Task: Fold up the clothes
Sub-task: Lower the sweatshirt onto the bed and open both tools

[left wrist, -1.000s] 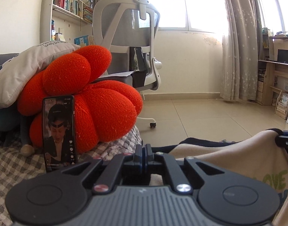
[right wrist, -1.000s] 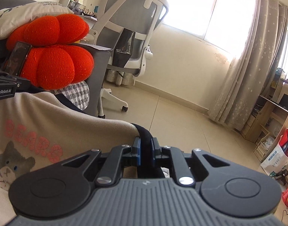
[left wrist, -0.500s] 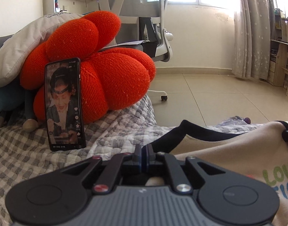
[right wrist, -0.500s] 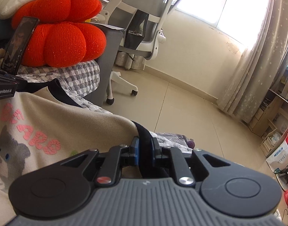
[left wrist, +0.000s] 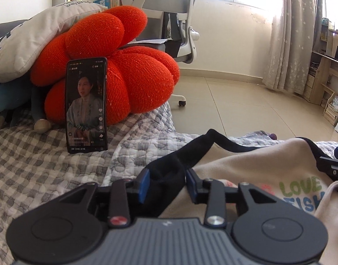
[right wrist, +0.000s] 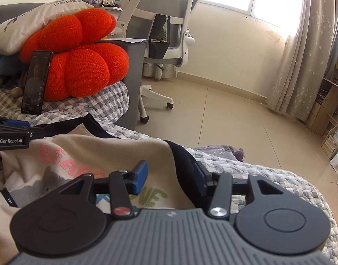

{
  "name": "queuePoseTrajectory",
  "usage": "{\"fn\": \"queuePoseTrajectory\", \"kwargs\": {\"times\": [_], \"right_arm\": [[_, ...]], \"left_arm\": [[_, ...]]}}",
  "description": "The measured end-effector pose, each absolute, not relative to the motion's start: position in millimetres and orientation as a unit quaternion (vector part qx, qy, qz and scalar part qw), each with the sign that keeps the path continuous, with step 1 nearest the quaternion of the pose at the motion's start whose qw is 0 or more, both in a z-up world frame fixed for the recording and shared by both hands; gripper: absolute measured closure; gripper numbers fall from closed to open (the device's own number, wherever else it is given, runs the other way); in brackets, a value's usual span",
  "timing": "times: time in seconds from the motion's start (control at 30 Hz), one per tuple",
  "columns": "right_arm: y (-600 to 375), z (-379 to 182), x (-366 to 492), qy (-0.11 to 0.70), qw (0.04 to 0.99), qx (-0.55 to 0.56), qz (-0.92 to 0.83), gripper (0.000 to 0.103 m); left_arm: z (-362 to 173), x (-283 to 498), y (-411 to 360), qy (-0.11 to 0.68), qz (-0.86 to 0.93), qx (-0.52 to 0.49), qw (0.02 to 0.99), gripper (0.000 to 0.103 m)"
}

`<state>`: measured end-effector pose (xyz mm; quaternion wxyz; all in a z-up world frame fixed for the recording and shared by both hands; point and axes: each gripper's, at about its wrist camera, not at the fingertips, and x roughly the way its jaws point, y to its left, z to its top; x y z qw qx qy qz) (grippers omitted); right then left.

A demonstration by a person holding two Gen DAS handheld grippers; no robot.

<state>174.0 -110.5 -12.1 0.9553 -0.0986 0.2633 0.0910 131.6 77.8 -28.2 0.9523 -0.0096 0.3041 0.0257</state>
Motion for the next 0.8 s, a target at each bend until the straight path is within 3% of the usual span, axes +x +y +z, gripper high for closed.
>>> {"fn": "queuePoseTrajectory", "kwargs": {"times": [0.8], "right_arm": [[-80,27,73,0.284,0.938,-0.093,0.178,0.033]], "left_arm": [[-10,34,148,0.333,0.070,-0.087,0.936,0.047]]}}
